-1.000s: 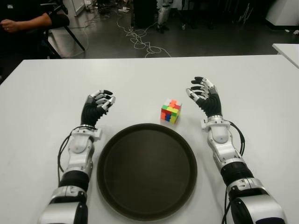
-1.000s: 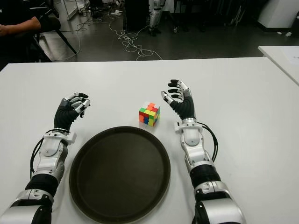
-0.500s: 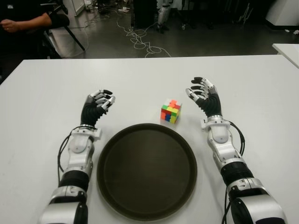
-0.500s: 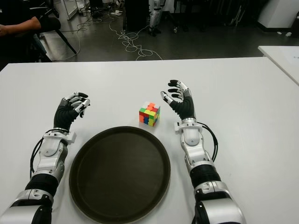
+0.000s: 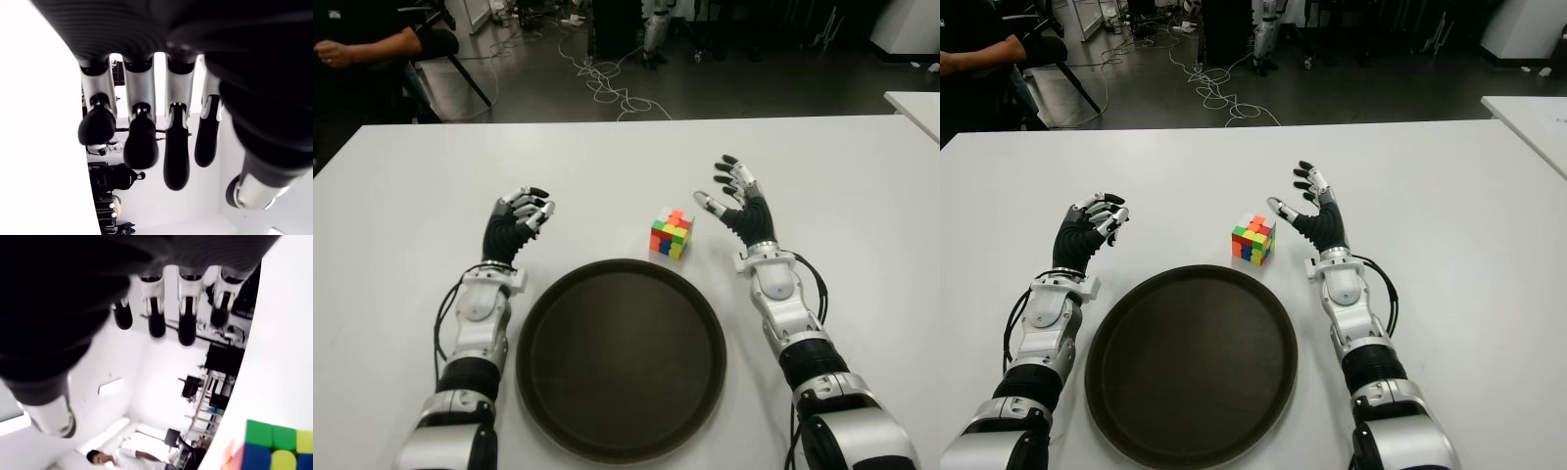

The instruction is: Pick up the Rubik's Cube and put it in the plate

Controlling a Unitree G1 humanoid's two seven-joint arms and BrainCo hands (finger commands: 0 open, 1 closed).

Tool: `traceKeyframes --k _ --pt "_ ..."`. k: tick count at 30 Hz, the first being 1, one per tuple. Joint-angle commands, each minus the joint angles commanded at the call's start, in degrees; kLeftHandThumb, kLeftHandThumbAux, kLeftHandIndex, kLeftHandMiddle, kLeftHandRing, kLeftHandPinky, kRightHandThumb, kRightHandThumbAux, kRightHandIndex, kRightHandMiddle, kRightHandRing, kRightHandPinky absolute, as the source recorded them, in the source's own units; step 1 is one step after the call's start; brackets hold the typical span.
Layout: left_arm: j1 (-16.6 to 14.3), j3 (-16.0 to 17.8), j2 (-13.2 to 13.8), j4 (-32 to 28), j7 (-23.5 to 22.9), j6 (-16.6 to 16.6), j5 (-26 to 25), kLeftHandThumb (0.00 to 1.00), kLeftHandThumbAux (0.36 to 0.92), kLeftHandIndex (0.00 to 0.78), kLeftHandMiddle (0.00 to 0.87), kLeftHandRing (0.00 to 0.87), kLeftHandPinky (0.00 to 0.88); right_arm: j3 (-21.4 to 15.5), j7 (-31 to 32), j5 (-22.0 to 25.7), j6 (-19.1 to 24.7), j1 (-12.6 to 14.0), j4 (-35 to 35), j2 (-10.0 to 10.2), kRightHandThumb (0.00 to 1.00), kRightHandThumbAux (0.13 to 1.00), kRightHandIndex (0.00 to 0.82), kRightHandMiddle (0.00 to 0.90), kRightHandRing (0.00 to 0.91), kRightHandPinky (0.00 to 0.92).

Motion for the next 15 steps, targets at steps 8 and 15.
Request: traceKeyframes --k 8,15 --pt "0.21 -0.08 -0.11 -0.38 0.52 0.01 0.23 0.844 0.660 0.417 0.574 0.739 0.771 4.09 -4.04 -7.76 -3.70 -0.60 1.54 -3.03 0.018 0.552 0.002 0.031 0.041 0.053" --pt "0.51 -0.30 -0.25 -0.92 0.49 0.18 0.06 0.844 0.660 0.418 0.573 0.739 0.772 7.54 -7.18 -13.63 -4.57 -1.64 2.81 -5.64 0.001 0.538 0.000 0.028 0.025 0.027"
